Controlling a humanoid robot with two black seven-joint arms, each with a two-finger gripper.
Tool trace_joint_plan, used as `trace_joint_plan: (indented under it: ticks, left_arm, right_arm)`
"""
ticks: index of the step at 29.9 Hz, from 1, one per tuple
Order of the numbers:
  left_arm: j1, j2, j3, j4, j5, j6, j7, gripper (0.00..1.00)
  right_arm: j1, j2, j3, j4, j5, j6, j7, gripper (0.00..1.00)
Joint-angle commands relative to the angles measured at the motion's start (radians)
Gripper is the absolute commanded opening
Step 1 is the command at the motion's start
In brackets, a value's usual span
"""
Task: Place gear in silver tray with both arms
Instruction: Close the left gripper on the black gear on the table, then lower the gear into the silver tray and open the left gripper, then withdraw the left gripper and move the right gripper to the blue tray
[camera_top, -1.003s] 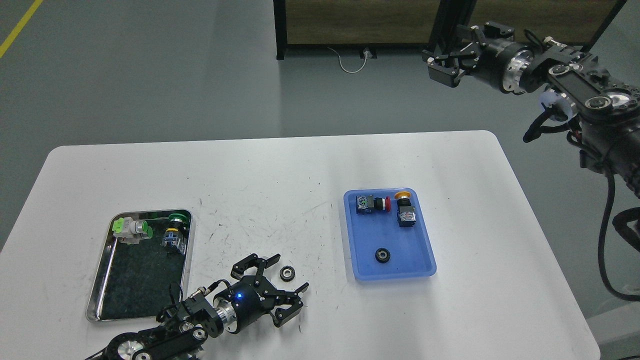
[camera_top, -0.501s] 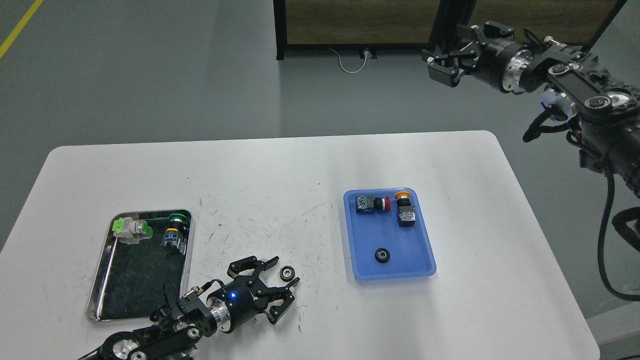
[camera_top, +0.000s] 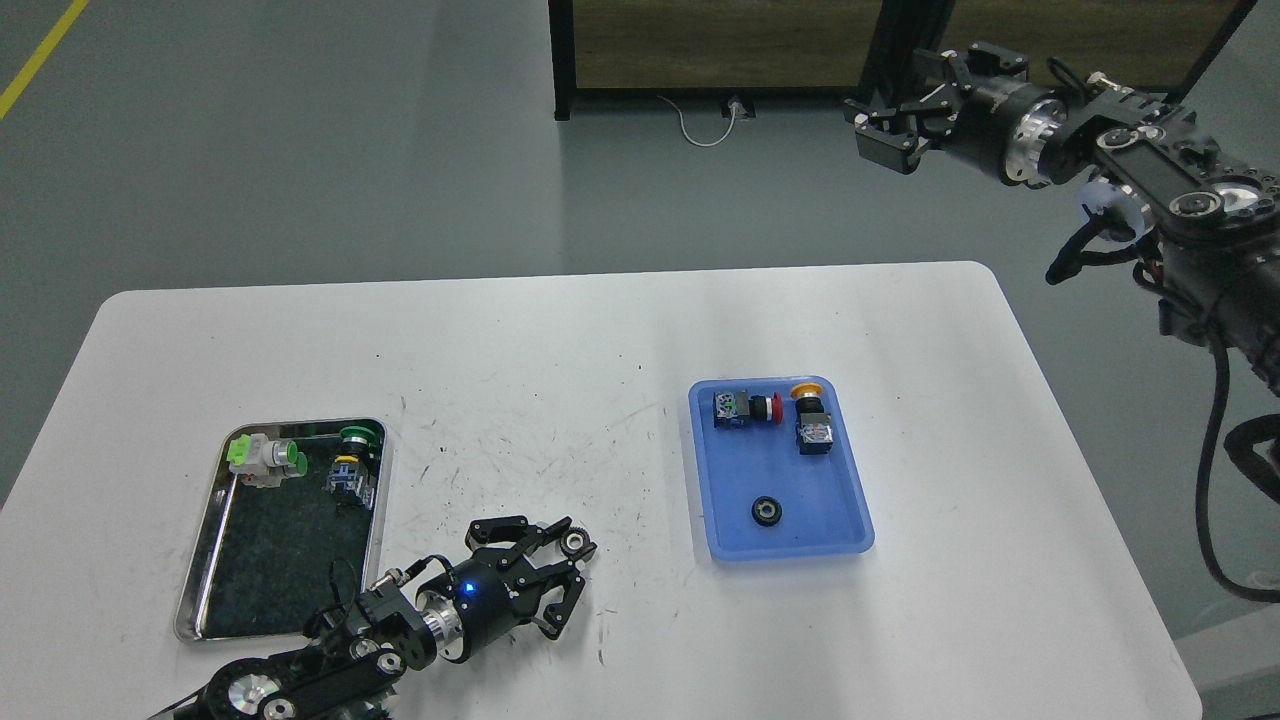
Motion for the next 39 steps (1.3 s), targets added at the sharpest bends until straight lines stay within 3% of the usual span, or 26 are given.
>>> trace_joint_plan:
  ticks: [1,8,19,28,39]
  left_arm:
    - [-0.012,0.002,-0.002,-0.016,-0.003,0.0,0.002,0.29]
    - [-0.058,0.178,-0.081,-0.148,-0.074,-0.013,0.013,0.29]
    - [-0.003,0.607,-0.106,-0.392,-0.211,-0.011,0.003,0.29]
    - [0.166,0.655,-0.108,-0.4,-0.211,0.023,-0.024,0.29]
    - [0.209,0.647,-0.105,-0.327,-0.279,0.038,-0.087,0.3]
  right_arm:
    - [0.0,-0.002,0.0,-0.001,0.0,0.0,0.001,0.91]
    - [0.001,0.002,0.0,-0.001,0.0,0.0,0.001,0.91]
    - [0.0,0.032,0.002,-0.008,-0.003,-0.009,0.001,0.91]
    - [-0.002,0.063,0.002,-0.021,-0.012,-0.017,0.003,0.91]
    - [0.001,0.12,-0.003,-0.034,-0.021,-0.031,0.002,0.91]
